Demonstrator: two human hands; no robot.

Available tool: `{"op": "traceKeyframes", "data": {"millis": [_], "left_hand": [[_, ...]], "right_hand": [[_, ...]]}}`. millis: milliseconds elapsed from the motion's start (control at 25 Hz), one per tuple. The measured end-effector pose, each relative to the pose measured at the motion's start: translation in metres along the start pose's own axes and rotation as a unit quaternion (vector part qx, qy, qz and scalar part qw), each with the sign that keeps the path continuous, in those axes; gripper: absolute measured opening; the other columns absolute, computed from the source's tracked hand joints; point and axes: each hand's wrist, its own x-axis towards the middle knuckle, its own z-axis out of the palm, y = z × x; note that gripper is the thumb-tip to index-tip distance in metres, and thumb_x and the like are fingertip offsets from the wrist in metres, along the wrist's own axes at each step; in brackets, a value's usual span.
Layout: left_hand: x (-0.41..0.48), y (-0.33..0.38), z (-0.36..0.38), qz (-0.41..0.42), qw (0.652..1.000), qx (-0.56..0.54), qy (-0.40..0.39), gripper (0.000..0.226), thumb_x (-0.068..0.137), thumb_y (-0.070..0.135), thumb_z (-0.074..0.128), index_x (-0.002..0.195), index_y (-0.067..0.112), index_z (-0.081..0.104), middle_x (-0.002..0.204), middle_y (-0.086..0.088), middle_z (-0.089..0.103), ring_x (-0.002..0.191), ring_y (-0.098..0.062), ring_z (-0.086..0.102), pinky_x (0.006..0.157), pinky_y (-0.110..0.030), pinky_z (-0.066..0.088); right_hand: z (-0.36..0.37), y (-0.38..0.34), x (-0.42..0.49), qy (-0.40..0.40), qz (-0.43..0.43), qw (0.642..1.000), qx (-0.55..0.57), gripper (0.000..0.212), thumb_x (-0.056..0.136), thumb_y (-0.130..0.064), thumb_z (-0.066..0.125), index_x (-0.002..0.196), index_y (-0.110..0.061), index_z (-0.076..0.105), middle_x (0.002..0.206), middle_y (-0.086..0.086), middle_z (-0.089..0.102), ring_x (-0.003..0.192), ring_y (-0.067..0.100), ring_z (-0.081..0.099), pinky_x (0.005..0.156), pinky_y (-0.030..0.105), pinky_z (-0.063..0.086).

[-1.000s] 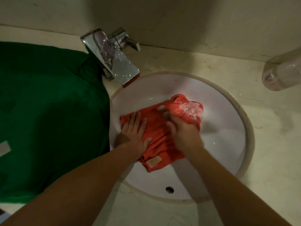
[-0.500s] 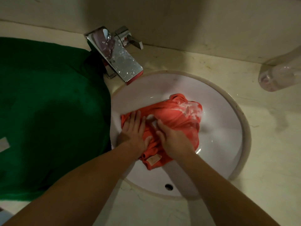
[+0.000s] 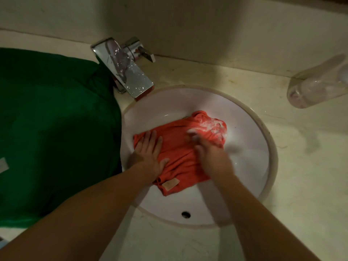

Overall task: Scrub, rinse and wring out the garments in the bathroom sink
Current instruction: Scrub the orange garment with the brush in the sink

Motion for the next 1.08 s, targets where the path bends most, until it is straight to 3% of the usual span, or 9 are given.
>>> {"op": "traceKeyframes", "data": {"millis": [120, 240, 360, 440, 560, 640, 800, 960, 1080], "left_hand": [[-0.001, 0.0, 0.005, -0.002, 1.0, -0.004, 0.007, 0.082, 0.099, 0.064, 0.003, 0.16, 0.011, -0.01, 0.166, -0.022, -0.015, 0.155, -0.036, -0.008, 0.12, -0.045, -0.012], [0.011, 0.005, -0.004, -0.011, 1.0, -0.01, 0.01, 0.083, 0.1, 0.063, 0.011, 0.161, 0.007, 0.009, 0.166, -0.025, 0.0, 0.155, -0.039, 0.0, 0.121, -0.049, -0.006], [0.024, 0.014, -0.014, -0.001, 1.0, -0.015, -0.008, 0.079, 0.104, 0.056, 0.017, 0.159, 0.002, 0.005, 0.167, -0.023, 0.002, 0.155, -0.036, -0.001, 0.123, -0.048, -0.005], [0.025, 0.014, -0.003, 0.018, 0.997, -0.048, 0.064, 0.079, 0.101, 0.057, 0.017, 0.157, 0.001, 0.012, 0.165, -0.021, 0.018, 0.154, -0.034, 0.016, 0.123, -0.045, 0.003], [0.021, 0.007, 0.011, 0.019, 0.993, -0.083, 0.08, 0.081, 0.095, 0.057, 0.028, 0.152, 0.0, 0.036, 0.157, -0.021, 0.038, 0.146, -0.035, 0.037, 0.119, -0.044, 0.018], [0.018, 0.007, 0.011, -0.001, 0.993, -0.081, 0.085, 0.085, 0.095, 0.059, 0.022, 0.155, -0.001, 0.028, 0.162, -0.022, 0.027, 0.15, -0.034, 0.028, 0.121, -0.043, 0.015], [0.02, 0.007, 0.01, -0.029, 0.997, -0.062, 0.032, 0.092, 0.092, 0.062, 0.0, 0.157, -0.004, -0.001, 0.165, -0.024, -0.007, 0.155, -0.035, -0.006, 0.126, -0.044, 0.0], [0.02, 0.01, 0.017, -0.026, 0.996, -0.061, 0.066, 0.094, 0.094, 0.065, 0.007, 0.156, -0.005, 0.018, 0.165, -0.026, 0.009, 0.155, -0.037, 0.007, 0.125, -0.045, 0.004], [0.021, 0.01, 0.016, -0.032, 0.994, -0.08, 0.07, 0.094, 0.093, 0.064, 0.004, 0.157, -0.004, 0.014, 0.166, -0.026, 0.006, 0.155, -0.036, 0.003, 0.125, -0.045, 0.001]], "right_hand": [[-0.034, 0.043, 0.017, 0.059, 0.156, 0.985, 0.039, 0.045, 0.102, -0.041, 0.051, 0.148, -0.037, 0.05, 0.123, 0.021, 0.069, 0.111, 0.043, 0.064, 0.092, 0.043, 0.05], [-0.012, -0.001, 0.007, 0.038, 0.063, 0.995, 0.065, 0.044, 0.105, -0.04, 0.049, 0.148, -0.038, 0.049, 0.123, 0.018, 0.07, 0.11, 0.041, 0.066, 0.091, 0.042, 0.051], [0.011, -0.027, -0.012, -0.035, -0.06, 0.997, 0.019, 0.044, 0.107, -0.042, 0.044, 0.151, -0.041, 0.044, 0.116, 0.015, 0.073, 0.105, 0.038, 0.068, 0.091, 0.038, 0.049], [-0.004, 0.008, 0.002, -0.024, 0.005, 1.0, -0.004, 0.045, 0.107, -0.046, 0.043, 0.152, -0.041, 0.043, 0.123, 0.018, 0.07, 0.11, 0.04, 0.066, 0.092, 0.042, 0.05], [-0.027, 0.042, 0.018, 0.02, 0.105, 0.994, -0.013, 0.045, 0.105, -0.041, 0.047, 0.151, -0.038, 0.046, 0.132, 0.02, 0.065, 0.114, 0.043, 0.063, 0.093, 0.046, 0.05], [-0.009, 0.009, 0.013, 0.033, 0.051, 0.998, 0.025, 0.044, 0.105, -0.038, 0.048, 0.15, -0.038, 0.048, 0.131, 0.017, 0.067, 0.112, 0.042, 0.065, 0.093, 0.045, 0.051], [0.019, -0.028, 0.004, -0.083, -0.113, 0.99, 0.012, 0.044, 0.106, -0.043, 0.045, 0.15, -0.047, 0.043, 0.125, 0.012, 0.071, 0.109, 0.038, 0.068, 0.094, 0.042, 0.053], [-0.022, 0.04, 0.041, 0.033, 0.097, 0.995, -0.008, 0.043, 0.105, -0.041, 0.05, 0.147, -0.038, 0.051, 0.123, 0.025, 0.068, 0.106, 0.046, 0.065, 0.09, 0.047, 0.053], [0.004, 0.004, 0.027, 0.048, 0.019, 0.998, 0.037, 0.041, 0.104, -0.037, 0.052, 0.144, -0.033, 0.056, 0.128, 0.021, 0.068, 0.111, 0.044, 0.065, 0.094, 0.044, 0.052]]}}
